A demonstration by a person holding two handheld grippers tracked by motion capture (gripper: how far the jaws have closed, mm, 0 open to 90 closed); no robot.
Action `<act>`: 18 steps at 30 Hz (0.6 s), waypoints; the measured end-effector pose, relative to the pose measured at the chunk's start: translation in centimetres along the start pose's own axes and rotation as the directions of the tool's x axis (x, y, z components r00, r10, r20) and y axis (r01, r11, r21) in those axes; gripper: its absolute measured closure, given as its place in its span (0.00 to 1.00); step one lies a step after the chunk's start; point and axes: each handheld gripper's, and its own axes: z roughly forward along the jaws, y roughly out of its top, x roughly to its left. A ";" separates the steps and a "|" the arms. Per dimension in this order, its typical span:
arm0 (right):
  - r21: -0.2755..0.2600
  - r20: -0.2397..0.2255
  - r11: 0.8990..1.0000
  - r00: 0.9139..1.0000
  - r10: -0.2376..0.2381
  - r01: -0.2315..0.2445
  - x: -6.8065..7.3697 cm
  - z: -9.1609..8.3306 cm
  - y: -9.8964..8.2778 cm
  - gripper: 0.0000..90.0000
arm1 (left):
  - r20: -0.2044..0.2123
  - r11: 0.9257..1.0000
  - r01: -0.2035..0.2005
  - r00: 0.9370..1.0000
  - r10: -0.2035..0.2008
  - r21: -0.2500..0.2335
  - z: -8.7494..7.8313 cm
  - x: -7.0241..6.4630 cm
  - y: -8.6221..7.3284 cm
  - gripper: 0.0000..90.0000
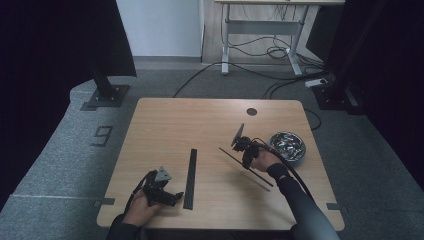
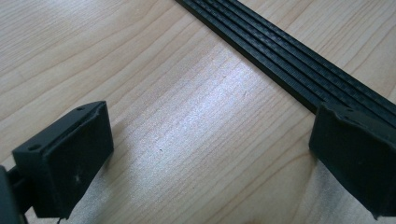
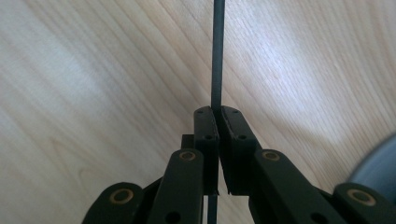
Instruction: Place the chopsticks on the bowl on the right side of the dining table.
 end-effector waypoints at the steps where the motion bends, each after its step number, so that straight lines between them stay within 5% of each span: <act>1: -0.002 0.001 1.000 1.000 0.006 -0.006 0.0 -0.3 -0.2 0.95 | 0.000 1.000 0.000 1.000 0.000 0.000 0.0 0.0 0.0 0.00; 18: -0.030 0.001 0.997 0.998 0.070 -0.070 -1.9 -5.5 -2.9 0.95 | -0.001 1.000 0.001 1.000 -0.001 -0.003 0.0 0.0 0.0 0.00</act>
